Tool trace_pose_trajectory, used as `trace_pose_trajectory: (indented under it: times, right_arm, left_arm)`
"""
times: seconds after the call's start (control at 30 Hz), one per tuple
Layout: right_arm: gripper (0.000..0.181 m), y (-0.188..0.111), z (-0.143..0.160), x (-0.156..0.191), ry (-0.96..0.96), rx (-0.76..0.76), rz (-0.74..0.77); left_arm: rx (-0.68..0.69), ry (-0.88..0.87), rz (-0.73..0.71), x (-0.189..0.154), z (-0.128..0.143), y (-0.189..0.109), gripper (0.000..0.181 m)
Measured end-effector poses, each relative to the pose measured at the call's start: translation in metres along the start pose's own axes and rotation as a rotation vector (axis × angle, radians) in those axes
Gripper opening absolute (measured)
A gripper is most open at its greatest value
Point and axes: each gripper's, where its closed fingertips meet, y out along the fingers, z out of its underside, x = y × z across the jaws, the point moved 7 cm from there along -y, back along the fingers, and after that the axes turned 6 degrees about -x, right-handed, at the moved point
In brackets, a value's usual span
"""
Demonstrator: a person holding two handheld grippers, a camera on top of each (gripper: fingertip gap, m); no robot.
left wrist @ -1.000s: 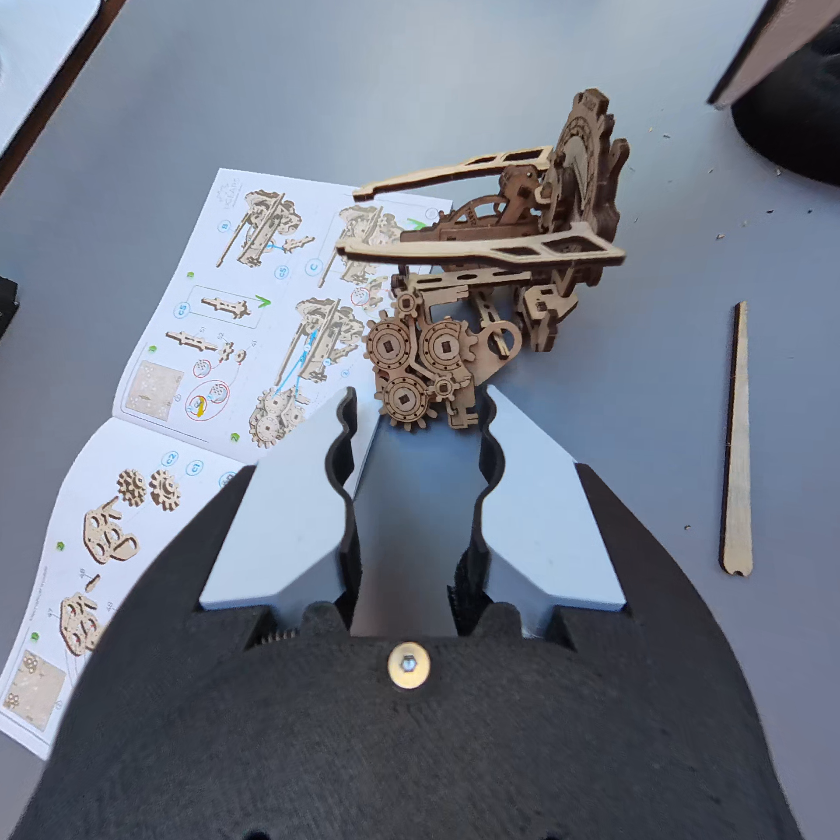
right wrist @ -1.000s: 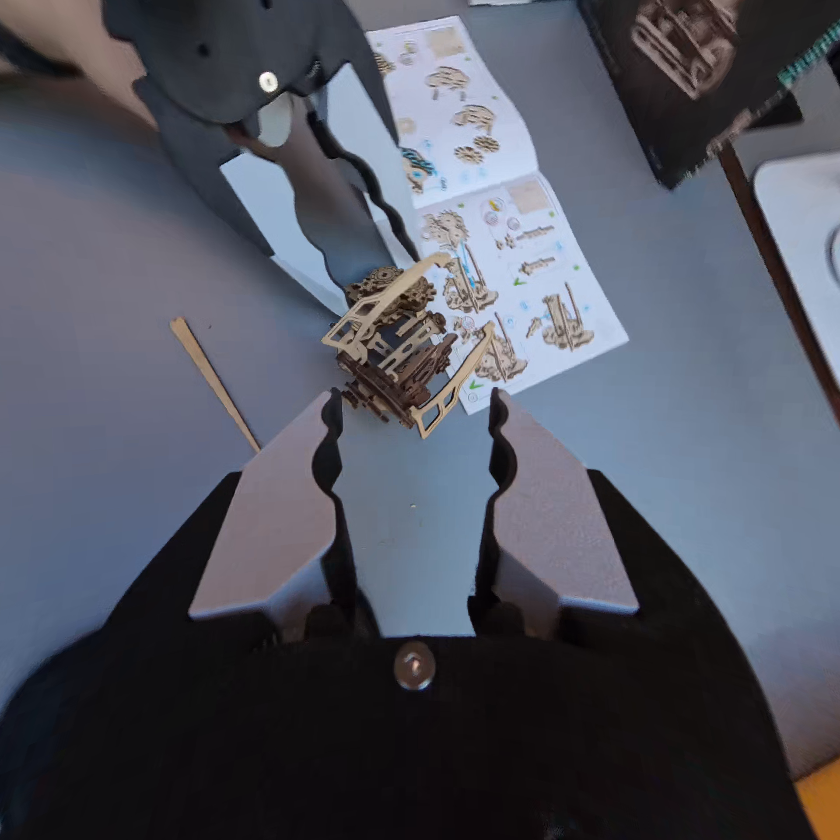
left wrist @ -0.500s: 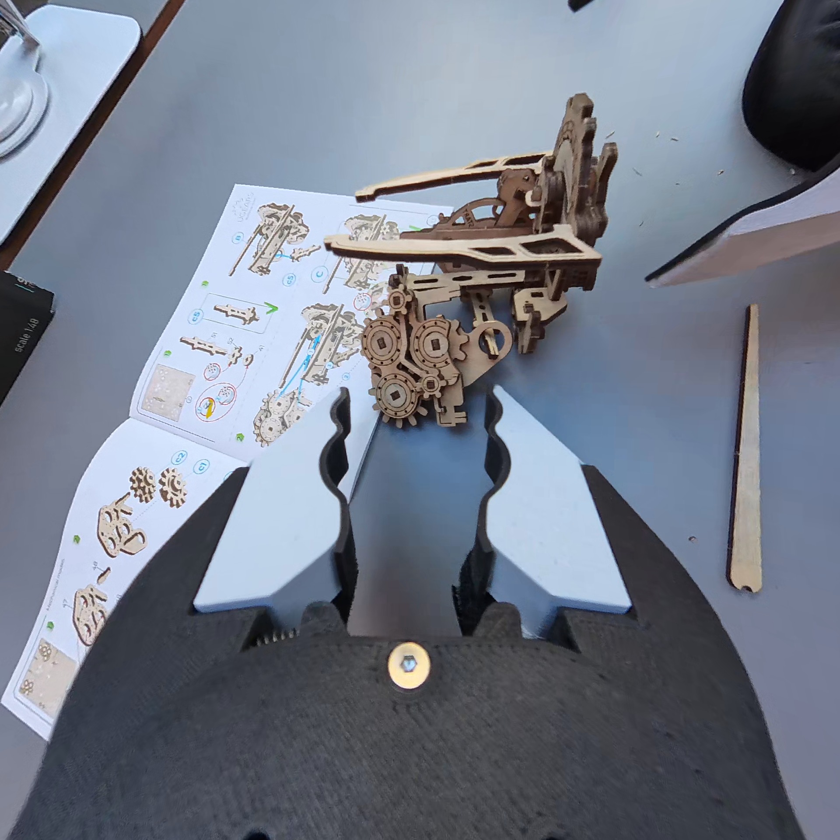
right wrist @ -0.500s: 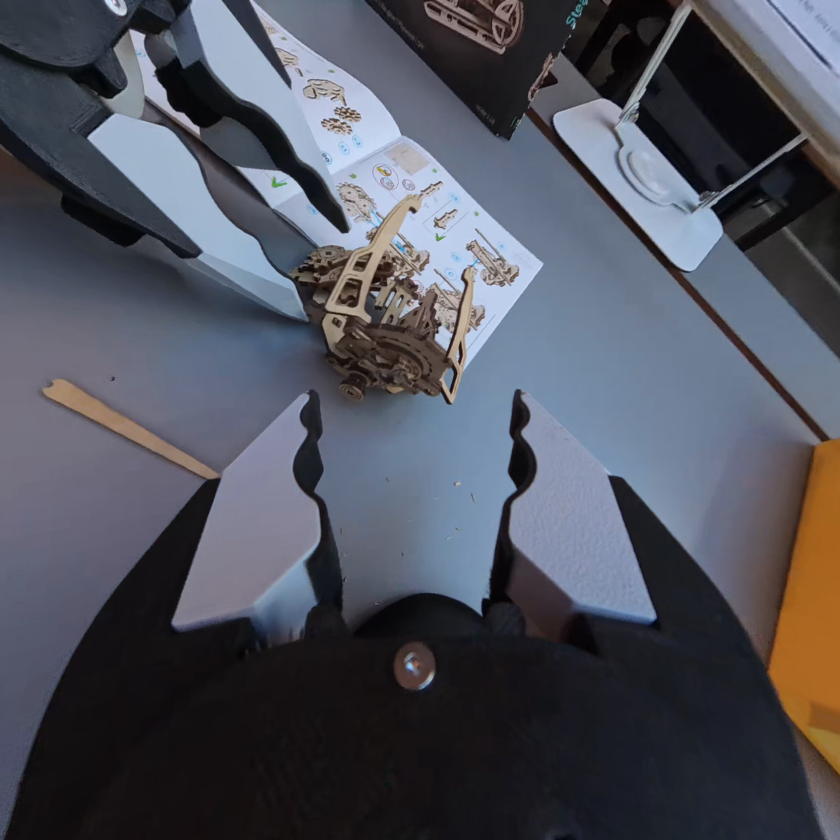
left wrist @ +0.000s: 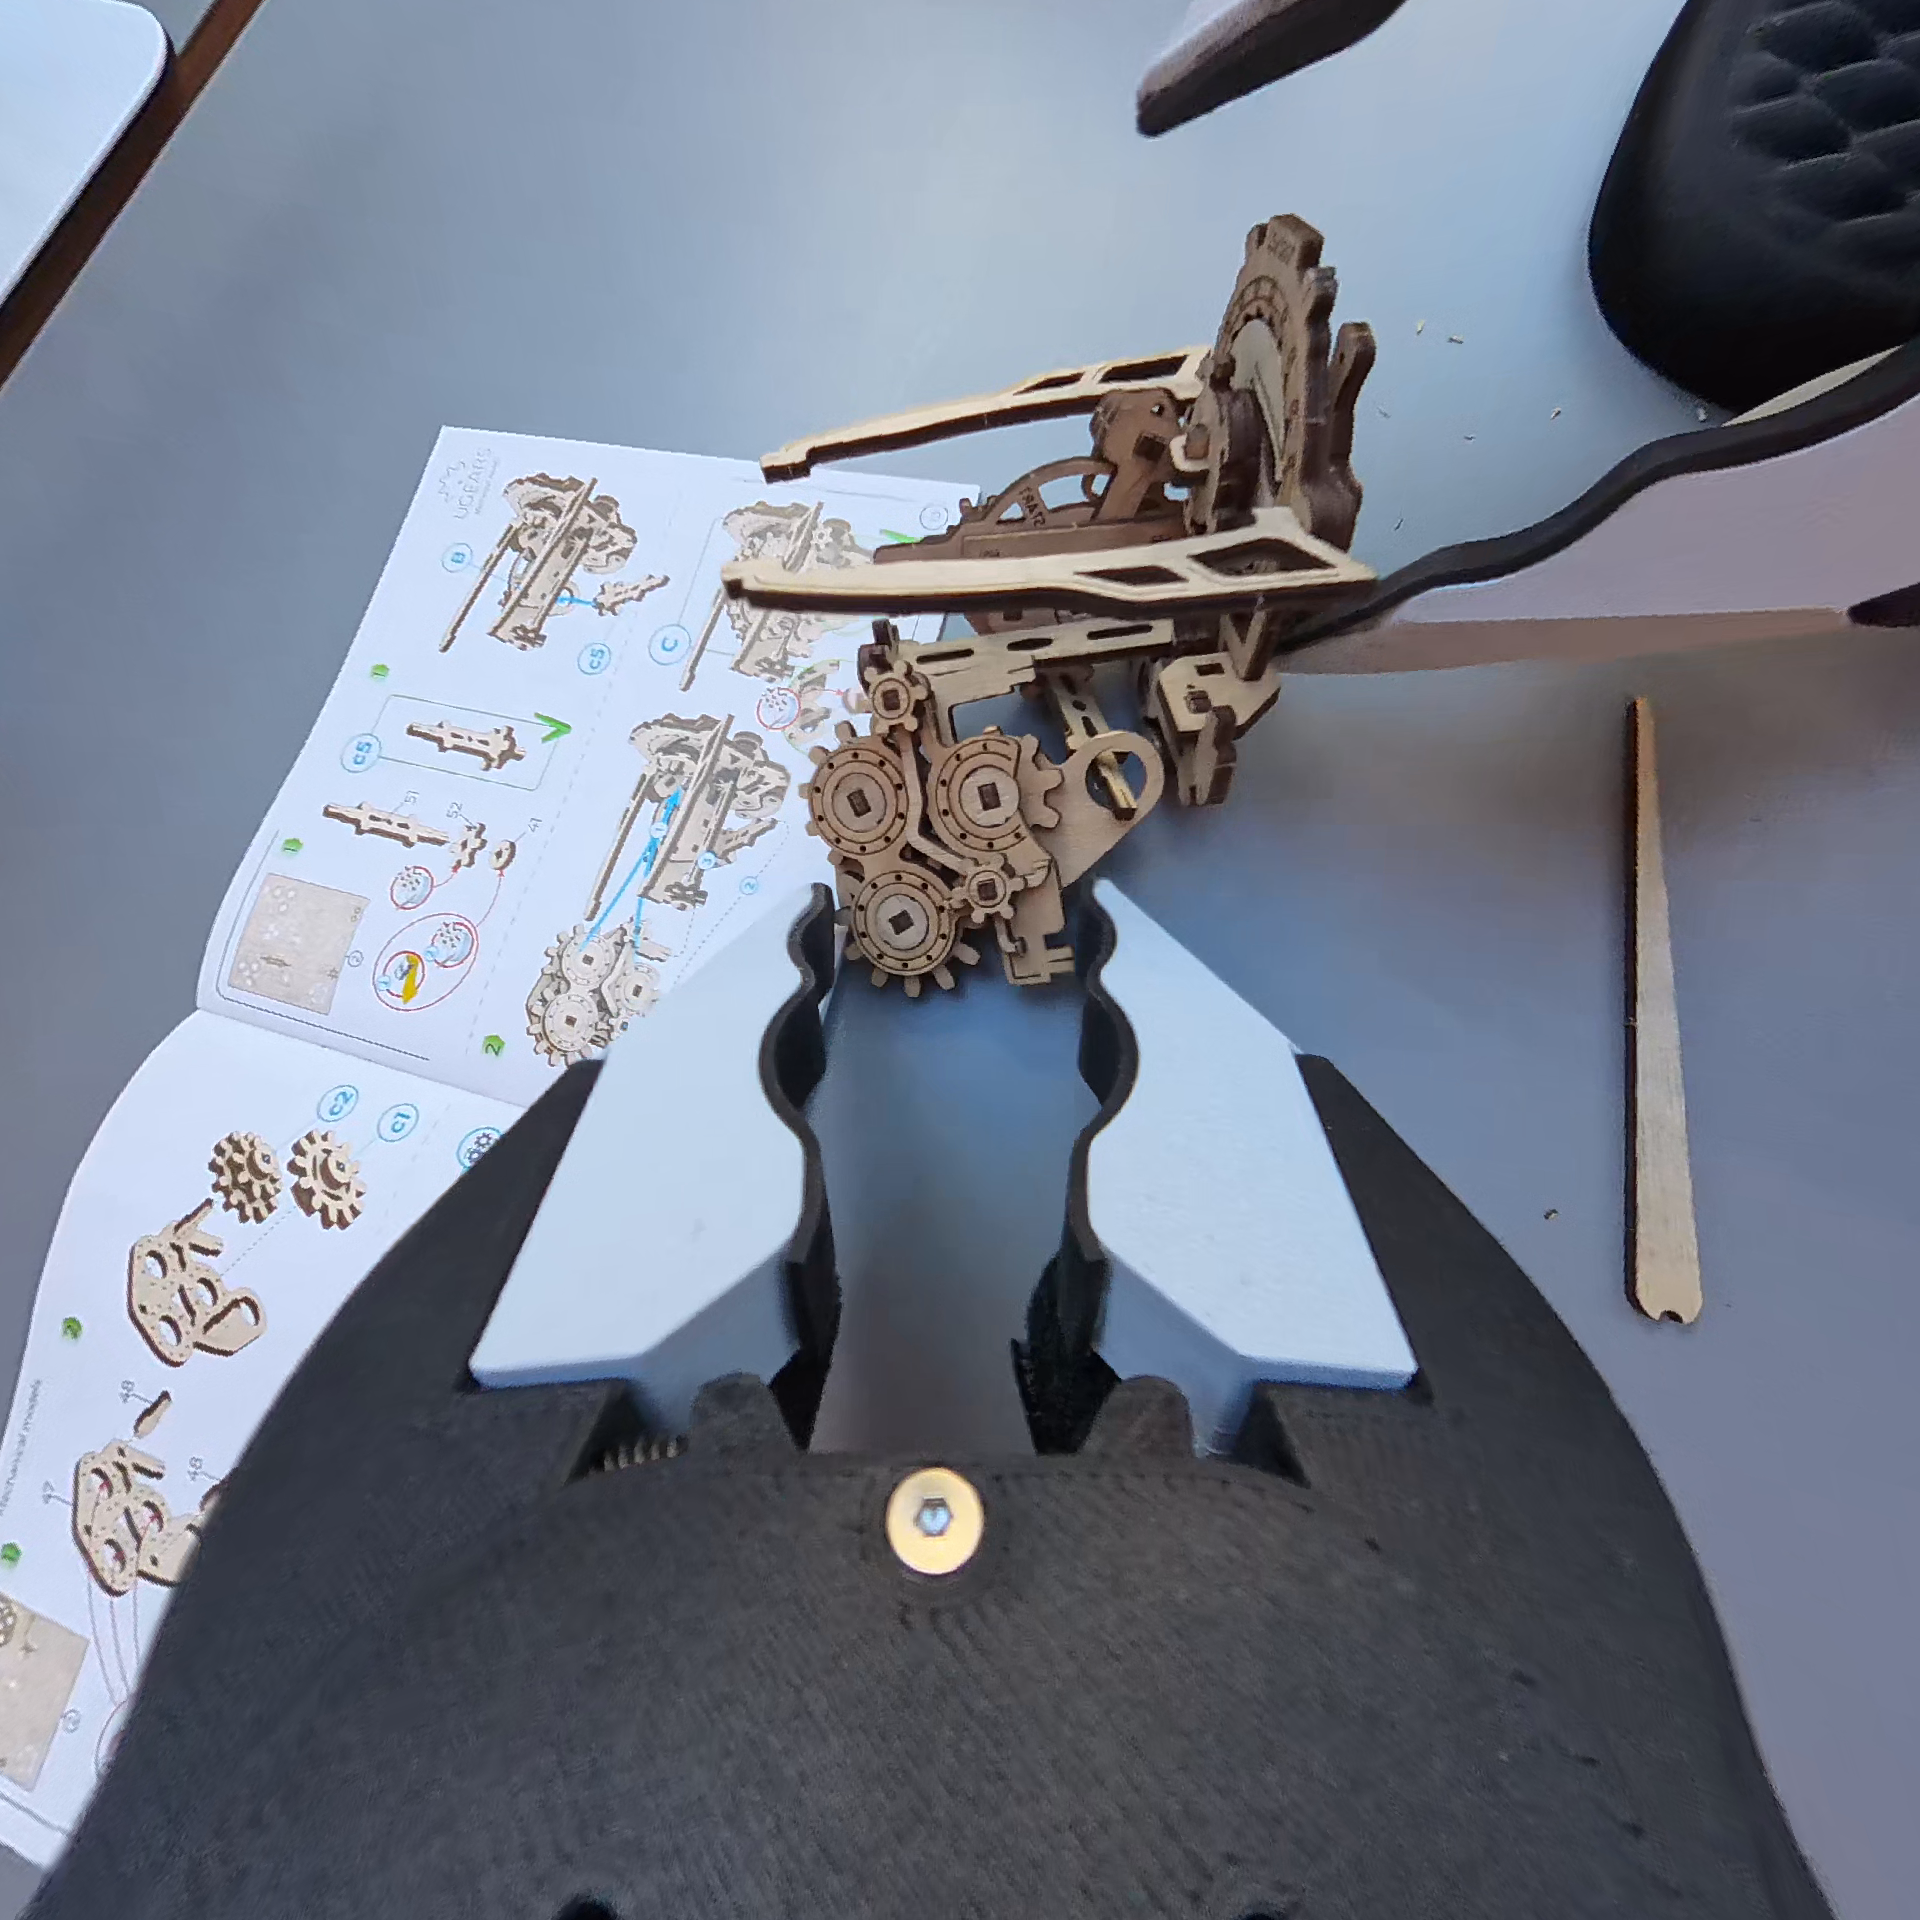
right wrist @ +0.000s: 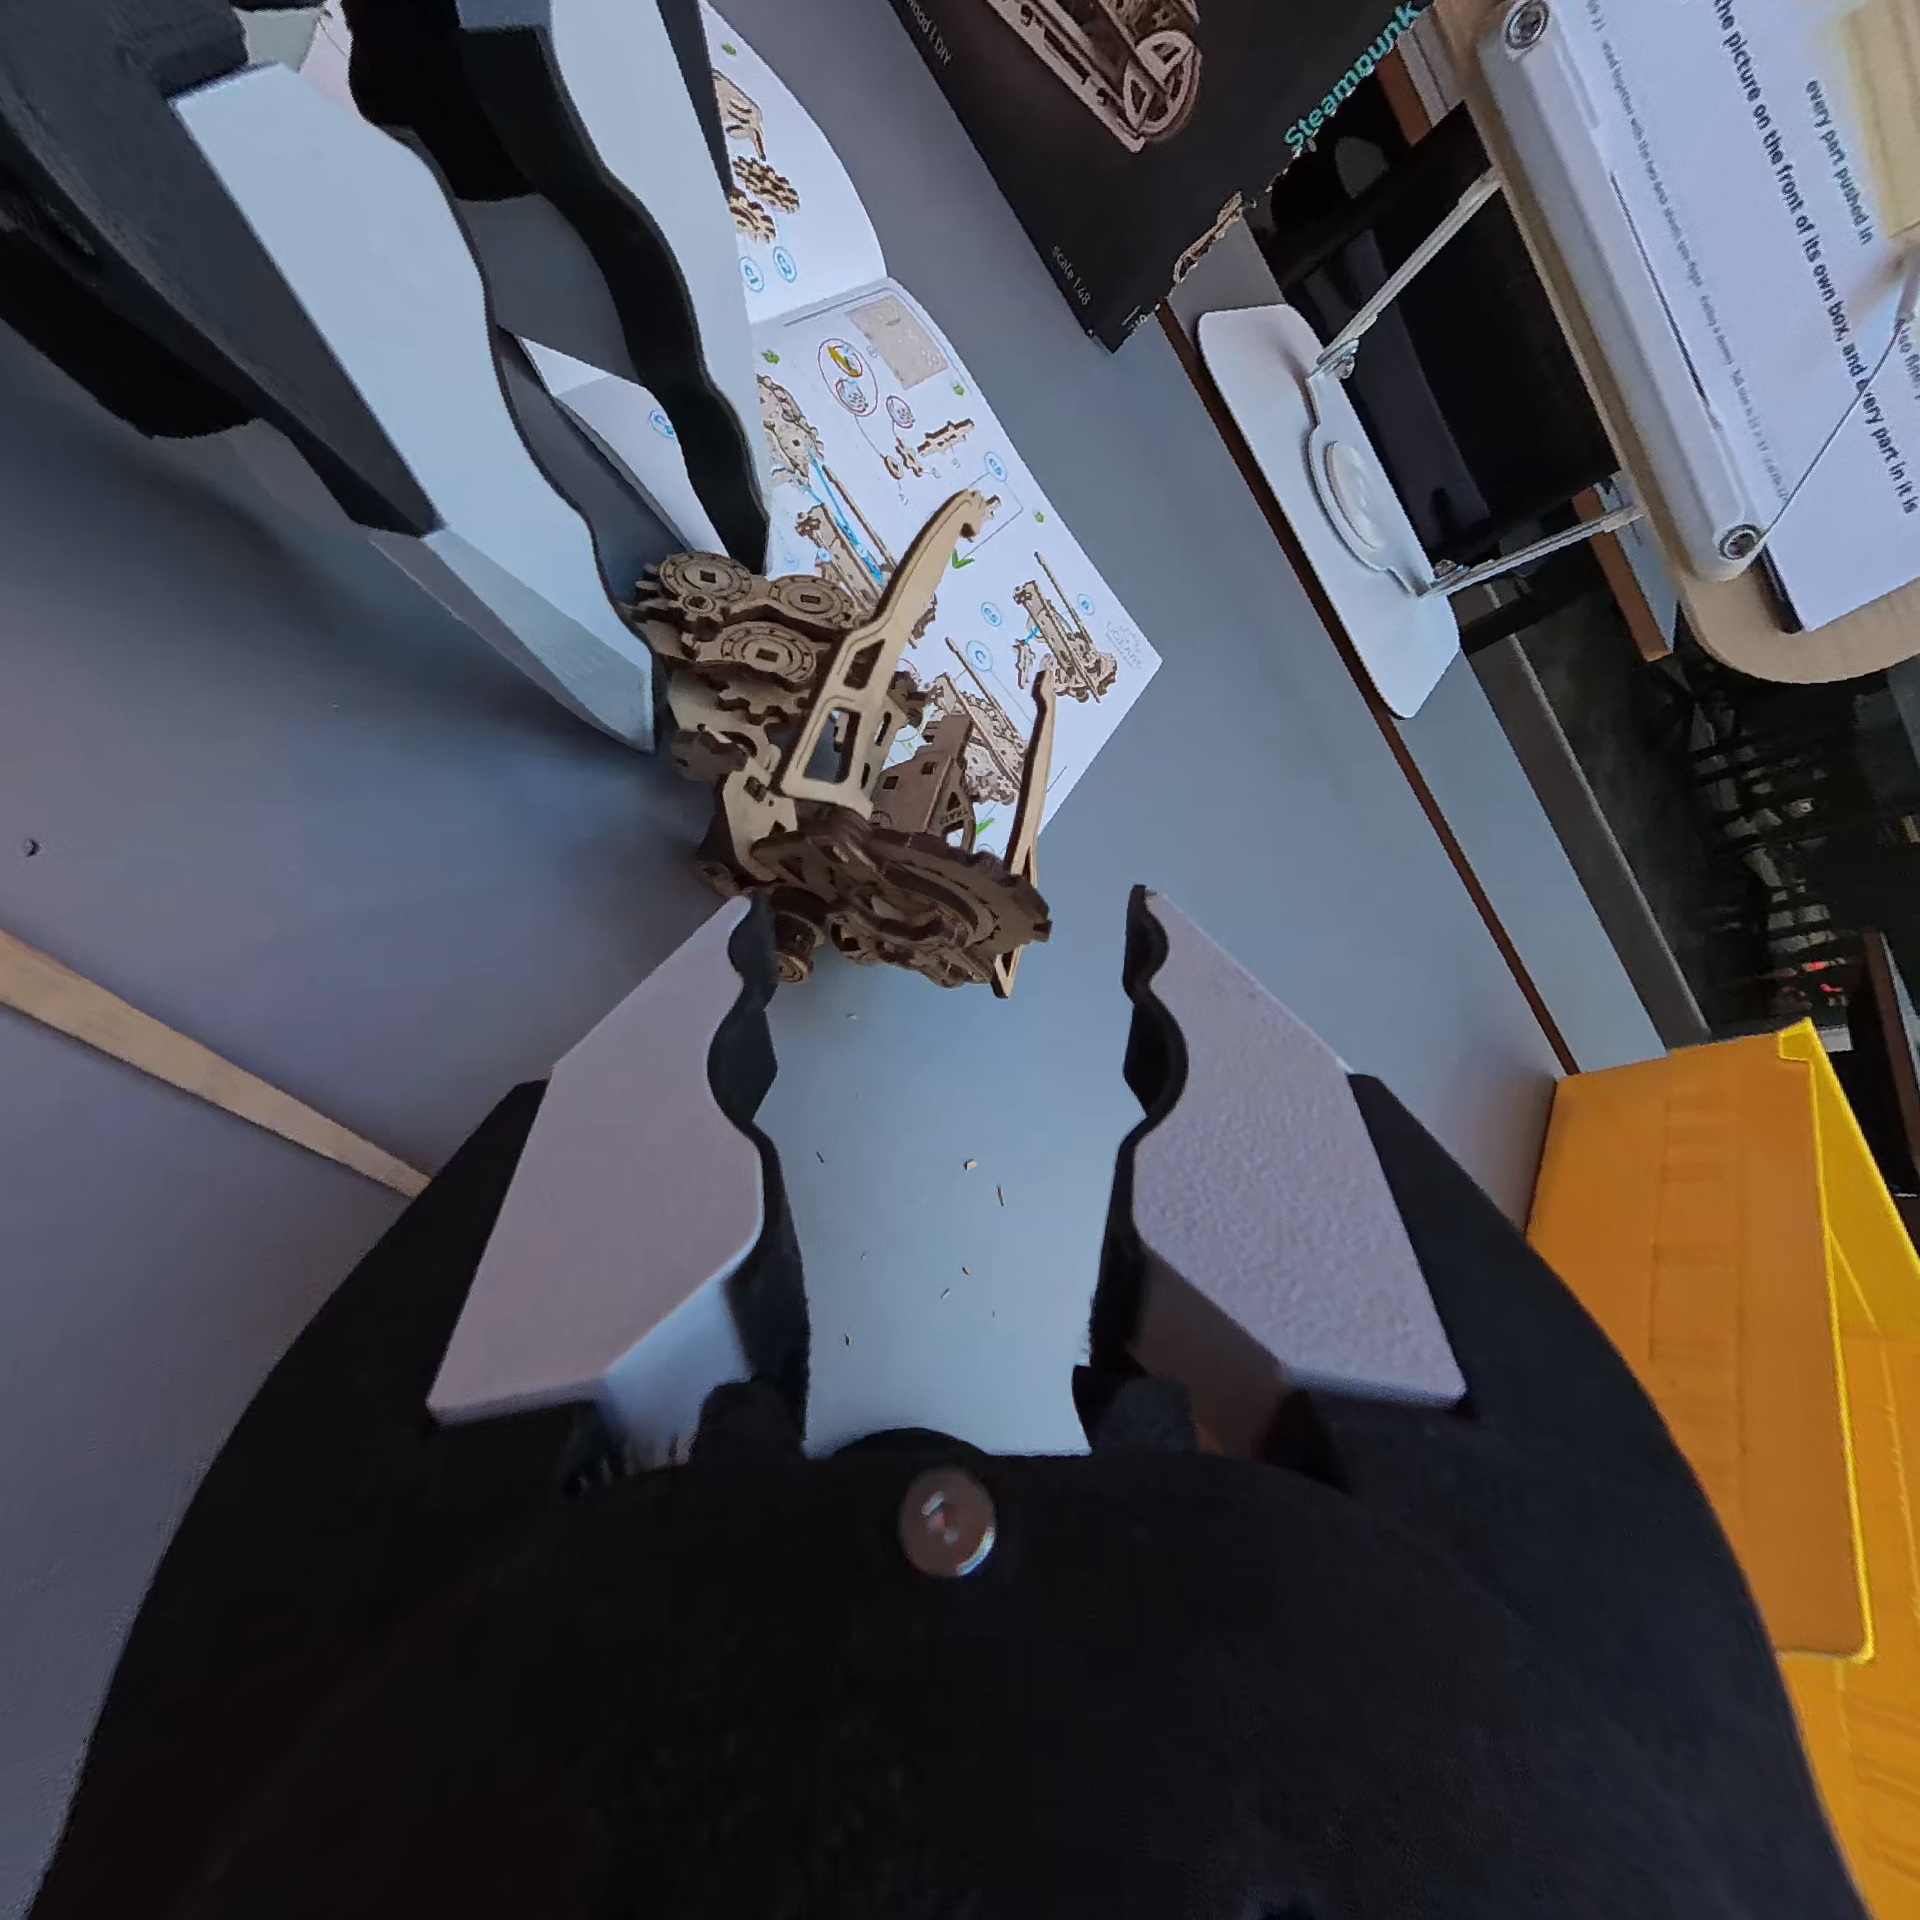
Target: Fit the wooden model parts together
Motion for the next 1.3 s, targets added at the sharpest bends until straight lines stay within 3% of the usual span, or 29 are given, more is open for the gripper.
trace_pose_trajectory:
  times: [0.33, 0.77, 1.03, 1.3]
  right_arm:
    - [0.052, 0.004, 0.003, -0.007, 0.033, -0.002, -0.005]
    - [0.088, 0.009, 0.003, 0.001, 0.068, -0.025, -0.035]
    - [0.071, 0.008, 0.008, -0.006, 0.019, -0.030, -0.043]
    - [0.067, 0.017, 0.013, -0.002, -0.076, 0.005, -0.039]
  left_arm:
    - [-0.015, 0.003, -0.039, -0.002, 0.000, 0.001, 0.045]
    - [-0.021, -0.012, -0.048, -0.002, 0.000, 0.001, 0.045]
    - [-0.021, -0.005, -0.060, -0.002, -0.001, 0.002, 0.045]
    - [-0.019, 0.005, -0.073, -0.002, -0.002, 0.002, 0.045]
